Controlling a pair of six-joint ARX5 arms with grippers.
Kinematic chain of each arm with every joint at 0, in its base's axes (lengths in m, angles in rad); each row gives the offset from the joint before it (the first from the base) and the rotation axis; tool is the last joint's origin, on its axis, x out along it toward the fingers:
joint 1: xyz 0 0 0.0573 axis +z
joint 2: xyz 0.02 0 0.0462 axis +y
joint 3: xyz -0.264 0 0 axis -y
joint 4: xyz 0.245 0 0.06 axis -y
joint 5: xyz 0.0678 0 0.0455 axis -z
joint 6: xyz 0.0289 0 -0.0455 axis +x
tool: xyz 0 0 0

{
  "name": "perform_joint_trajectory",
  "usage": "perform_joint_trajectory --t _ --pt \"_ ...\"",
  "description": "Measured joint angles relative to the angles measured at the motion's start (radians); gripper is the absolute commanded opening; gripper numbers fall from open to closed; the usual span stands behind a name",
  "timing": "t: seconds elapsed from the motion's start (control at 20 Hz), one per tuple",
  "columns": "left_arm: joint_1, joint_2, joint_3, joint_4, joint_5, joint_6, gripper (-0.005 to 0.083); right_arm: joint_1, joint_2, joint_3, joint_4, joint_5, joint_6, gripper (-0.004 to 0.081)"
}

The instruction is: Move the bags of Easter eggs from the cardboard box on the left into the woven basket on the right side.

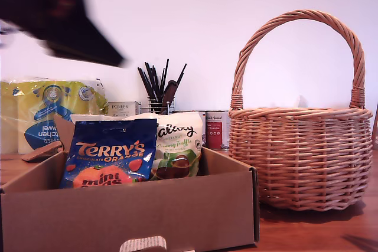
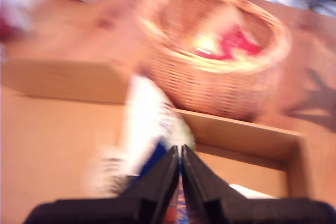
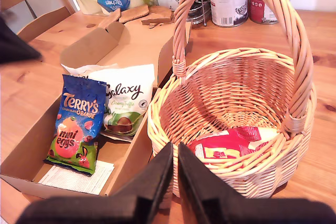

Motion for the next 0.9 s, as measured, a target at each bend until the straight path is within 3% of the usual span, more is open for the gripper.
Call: perform_joint_trajectory --t 0.1,0.3,0.35,0.6,0.9 --pt "0.018 -0.024 0.017 0.001 0.002 0.055 0.0024 0.0 0.0 0.0 0.0 0.0 0.0 -0.0013" --pt "0.004 0.033 0.021 -0.003 -0.006 0.121 0.0462 0.0 0.0 0.0 0.002 0.0 0.0 -0.0013" --pt "-0.007 0.045 0.021 -0.003 -0.027 0.128 0.0524 0.0 0.0 0.0 0.002 0.0 0.0 -0.0013" --pt "-0.065 0.079 0.02 0.006 -0.138 0.276 0.0532 0.0 0.0 0.0 0.003 0.0 0.0 -0.0013" --pt "-0.071 0.253 0.02 0.048 -0.204 0.301 0.0531 0.0 0.0 0.0 0.003 0.0 0.0 -0.0013"
